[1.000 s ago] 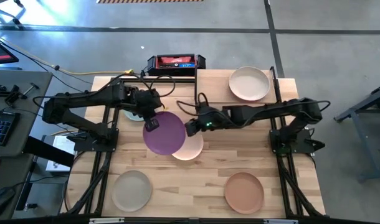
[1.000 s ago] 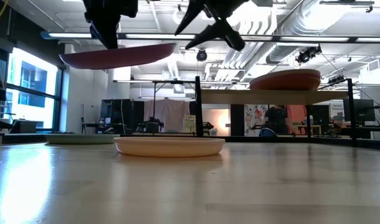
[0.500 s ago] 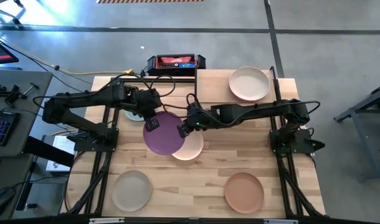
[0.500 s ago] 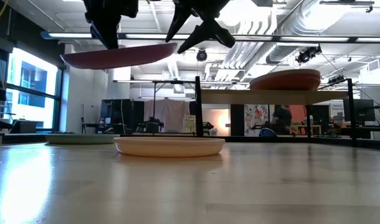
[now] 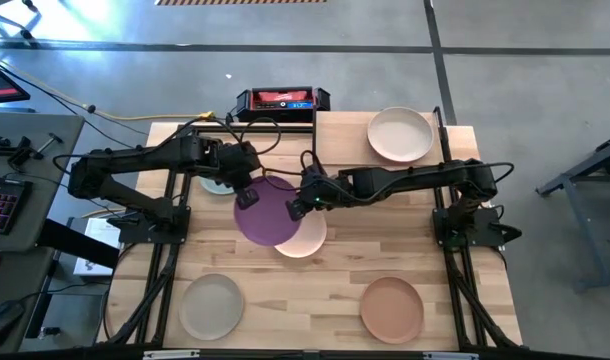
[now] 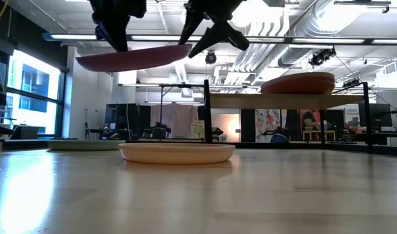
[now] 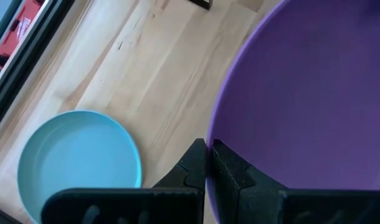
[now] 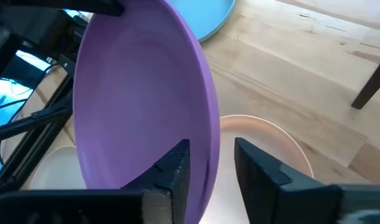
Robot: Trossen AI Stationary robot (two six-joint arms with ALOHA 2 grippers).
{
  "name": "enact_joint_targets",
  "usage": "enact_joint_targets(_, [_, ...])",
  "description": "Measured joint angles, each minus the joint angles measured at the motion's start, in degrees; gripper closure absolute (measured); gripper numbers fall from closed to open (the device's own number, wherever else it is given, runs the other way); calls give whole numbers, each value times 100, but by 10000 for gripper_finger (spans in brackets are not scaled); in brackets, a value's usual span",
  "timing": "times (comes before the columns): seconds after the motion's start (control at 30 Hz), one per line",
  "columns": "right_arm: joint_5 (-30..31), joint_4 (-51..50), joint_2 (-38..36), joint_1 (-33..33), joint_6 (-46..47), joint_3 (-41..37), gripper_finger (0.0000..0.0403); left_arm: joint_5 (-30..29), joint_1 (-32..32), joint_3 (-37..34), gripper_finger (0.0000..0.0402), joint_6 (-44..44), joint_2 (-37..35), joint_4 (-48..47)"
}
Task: Place and stack plates onto a shelf
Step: Stack the purple plate on top of the white plate on the shelf
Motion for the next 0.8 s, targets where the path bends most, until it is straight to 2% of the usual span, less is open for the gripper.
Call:
enact_joint_targets(0.17, [0, 1, 0, 0, 44, 0, 337, 0, 0, 0, 401, -119, 0, 81])
enact_joint_targets(0.33, [36, -38, 0, 0, 152, 0, 392, 4, 0, 0, 401, -142, 0, 143])
enact_joint_targets(0.8, [-15, -39, 0, 0, 496, -2, 401, 28, 0, 4, 382, -149, 0, 183])
